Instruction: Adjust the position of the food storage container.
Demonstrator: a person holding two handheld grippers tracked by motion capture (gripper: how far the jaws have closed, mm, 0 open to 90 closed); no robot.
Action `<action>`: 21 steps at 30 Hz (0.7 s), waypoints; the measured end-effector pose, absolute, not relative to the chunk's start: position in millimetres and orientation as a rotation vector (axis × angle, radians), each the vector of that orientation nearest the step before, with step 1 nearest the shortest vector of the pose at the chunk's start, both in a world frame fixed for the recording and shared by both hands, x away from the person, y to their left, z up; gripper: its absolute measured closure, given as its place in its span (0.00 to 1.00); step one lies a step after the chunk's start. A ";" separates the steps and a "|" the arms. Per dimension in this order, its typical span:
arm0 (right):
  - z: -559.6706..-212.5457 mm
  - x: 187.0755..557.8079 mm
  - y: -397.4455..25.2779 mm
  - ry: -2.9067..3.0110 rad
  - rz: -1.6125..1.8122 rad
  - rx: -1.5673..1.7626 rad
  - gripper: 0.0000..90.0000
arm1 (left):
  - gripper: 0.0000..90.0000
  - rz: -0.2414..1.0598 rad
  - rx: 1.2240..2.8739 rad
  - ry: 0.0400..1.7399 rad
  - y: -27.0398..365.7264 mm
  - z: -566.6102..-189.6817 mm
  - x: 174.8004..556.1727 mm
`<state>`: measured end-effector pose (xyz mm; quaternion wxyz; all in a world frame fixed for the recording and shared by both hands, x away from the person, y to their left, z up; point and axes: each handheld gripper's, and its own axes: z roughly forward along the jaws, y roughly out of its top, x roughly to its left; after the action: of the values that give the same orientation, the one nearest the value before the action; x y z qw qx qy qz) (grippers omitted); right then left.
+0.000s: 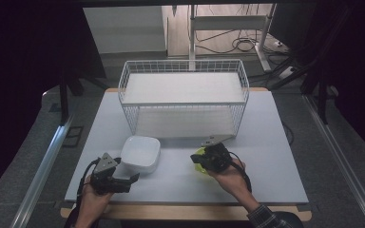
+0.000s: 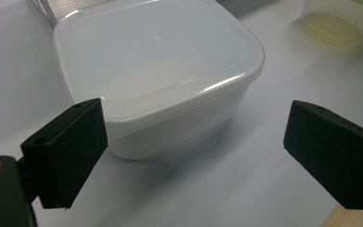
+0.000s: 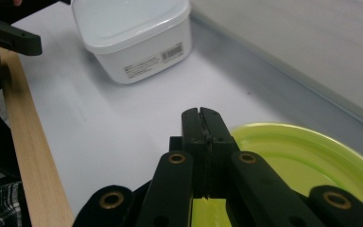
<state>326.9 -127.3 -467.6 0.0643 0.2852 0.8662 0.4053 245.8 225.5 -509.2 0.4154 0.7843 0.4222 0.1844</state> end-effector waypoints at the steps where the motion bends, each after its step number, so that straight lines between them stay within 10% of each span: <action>1: -468.6 326.9 -124.3 2.623 1.217 0.854 0.99 | 0.07 0.462 1.970 1.061 225.6 -509.2 245.8; 21: -481.4 329.2 -124.2 2.632 1.081 0.874 0.99 | 0.09 0.449 1.971 1.055 226.1 -509.4 245.6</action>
<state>329.2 -124.2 -481.4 0.0826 0.2925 0.8813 0.3619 245.6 226.1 -509.4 0.4177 0.7853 0.4204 0.1789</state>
